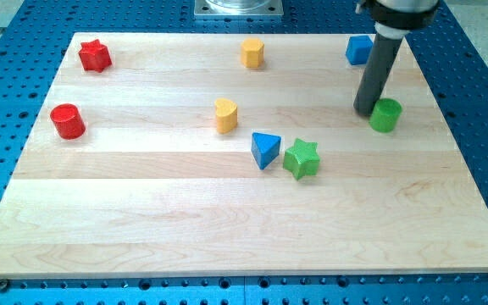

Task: Push the yellow heart diagonal to the yellow hexagon

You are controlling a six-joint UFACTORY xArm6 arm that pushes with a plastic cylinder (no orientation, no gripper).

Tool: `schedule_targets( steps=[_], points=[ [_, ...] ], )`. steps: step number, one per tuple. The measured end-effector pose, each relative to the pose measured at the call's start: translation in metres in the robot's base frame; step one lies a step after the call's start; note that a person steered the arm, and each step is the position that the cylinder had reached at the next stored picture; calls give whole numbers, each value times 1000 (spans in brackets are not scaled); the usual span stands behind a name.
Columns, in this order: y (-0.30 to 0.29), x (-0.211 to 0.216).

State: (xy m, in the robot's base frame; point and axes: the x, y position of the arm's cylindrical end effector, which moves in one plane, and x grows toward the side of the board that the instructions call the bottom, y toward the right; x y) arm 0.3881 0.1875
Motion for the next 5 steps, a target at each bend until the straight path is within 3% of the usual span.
schedule_targets(
  steps=[1,2,4,5],
  points=[
    [28,15],
    [15,20],
    [-89,47],
    [-96,48]
  ],
)
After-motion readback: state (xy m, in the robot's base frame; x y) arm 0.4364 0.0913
